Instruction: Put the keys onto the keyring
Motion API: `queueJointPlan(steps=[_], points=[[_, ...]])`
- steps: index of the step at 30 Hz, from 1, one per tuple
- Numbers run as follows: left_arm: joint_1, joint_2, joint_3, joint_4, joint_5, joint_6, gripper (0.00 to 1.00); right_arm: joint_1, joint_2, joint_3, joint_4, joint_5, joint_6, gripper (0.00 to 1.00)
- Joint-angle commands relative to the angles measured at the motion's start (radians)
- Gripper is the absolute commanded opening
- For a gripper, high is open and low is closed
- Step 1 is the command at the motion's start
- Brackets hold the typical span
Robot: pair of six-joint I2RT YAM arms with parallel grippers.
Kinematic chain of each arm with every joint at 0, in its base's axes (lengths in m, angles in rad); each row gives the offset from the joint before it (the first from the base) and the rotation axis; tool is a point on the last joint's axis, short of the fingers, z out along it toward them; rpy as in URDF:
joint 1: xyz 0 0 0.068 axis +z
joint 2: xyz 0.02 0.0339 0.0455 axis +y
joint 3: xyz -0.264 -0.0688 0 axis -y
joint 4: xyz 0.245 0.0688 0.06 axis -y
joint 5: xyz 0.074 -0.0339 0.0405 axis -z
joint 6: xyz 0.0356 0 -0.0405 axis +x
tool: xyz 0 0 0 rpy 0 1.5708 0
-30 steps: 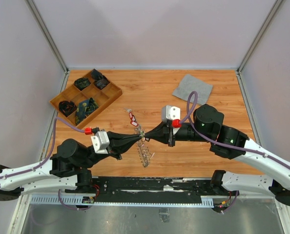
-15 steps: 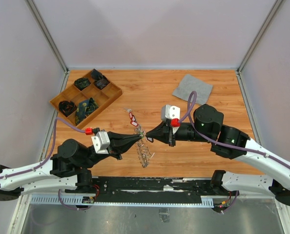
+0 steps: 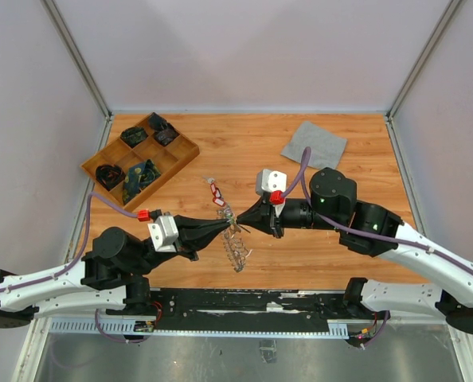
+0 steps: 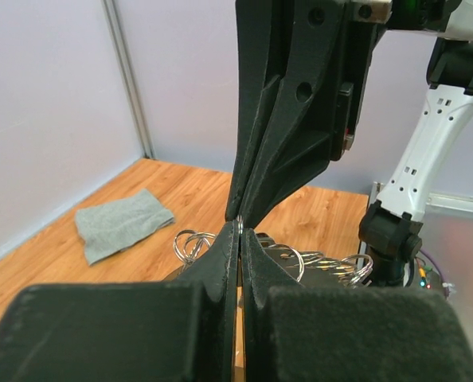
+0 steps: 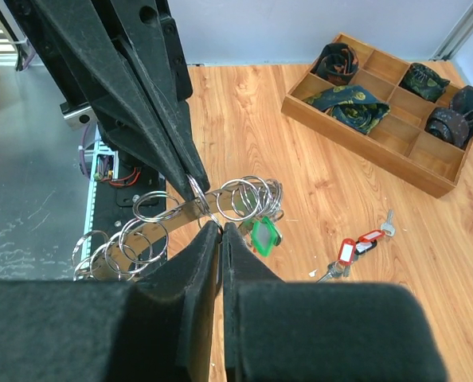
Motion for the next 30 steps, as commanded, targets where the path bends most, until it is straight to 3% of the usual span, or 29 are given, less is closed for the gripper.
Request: queueJointPlan(steps=[1,11,19,30], points=[[-0.007,-0.009,0.02,0.092,0.032,0.005,0.01,0.014,0.018,0.028,-0.033,0.015,0.004,0.07],[-0.006,-0.008,0.019,0.094,0.036,0.008,0.01,0.014,-0.003,0.035,-0.028,0.027,-0.024,0.16],[-0.007,-0.011,0.015,0.107,0.034,0.0,0.01,0.014,-0.106,-0.039,0.101,0.04,-0.093,0.21],[-0.006,-0.011,0.007,0.146,0.04,-0.008,0.01,0.014,-0.069,-0.059,0.213,-0.108,-0.079,0.25]])
